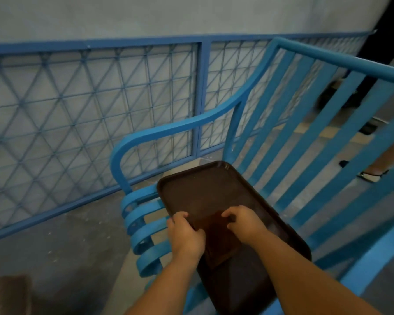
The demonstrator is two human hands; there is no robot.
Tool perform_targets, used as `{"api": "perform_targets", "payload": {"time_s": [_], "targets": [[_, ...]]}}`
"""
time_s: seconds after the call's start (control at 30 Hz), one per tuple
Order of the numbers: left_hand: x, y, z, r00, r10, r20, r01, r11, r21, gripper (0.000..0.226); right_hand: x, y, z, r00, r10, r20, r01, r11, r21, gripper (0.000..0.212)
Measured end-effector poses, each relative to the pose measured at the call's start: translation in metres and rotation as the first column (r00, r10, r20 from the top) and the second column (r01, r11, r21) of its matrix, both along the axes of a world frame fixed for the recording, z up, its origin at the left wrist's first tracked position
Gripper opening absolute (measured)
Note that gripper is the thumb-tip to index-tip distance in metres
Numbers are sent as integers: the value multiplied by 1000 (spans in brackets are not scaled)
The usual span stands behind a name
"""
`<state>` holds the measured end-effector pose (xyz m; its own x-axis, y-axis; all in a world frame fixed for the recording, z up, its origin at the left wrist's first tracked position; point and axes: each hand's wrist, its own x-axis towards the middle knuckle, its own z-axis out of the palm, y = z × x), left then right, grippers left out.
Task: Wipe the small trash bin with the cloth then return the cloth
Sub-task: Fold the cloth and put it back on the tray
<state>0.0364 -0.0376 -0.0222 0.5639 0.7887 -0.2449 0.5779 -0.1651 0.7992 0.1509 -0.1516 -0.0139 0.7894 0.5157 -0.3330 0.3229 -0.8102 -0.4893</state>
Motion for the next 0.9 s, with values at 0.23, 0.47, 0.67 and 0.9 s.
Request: {"api": "perform_targets", "payload": {"time_s": [0.23, 0.47, 0.67, 0.9], "targets": [[2, -12, -8, 600, -529, -600, 767, 595, 242, 80, -6, 6, 0, 975, 198, 96, -173, 959, -223, 35], [4, -7, -13, 448, -501, -740, 794, 603, 73, 88, -9, 9, -6, 966, 259, -30, -254, 911, -325, 61], [4, -7, -10, 449, -514, -731, 794, 605, 62, 90, -10, 12, -8, 965, 262, -13, -251, 909, -331, 60], [-17, -1, -7, 615, -542, -573, 741, 646, 184, 78, -10, 11, -8, 965, 263, 3, -248, 911, -330, 57]]}}
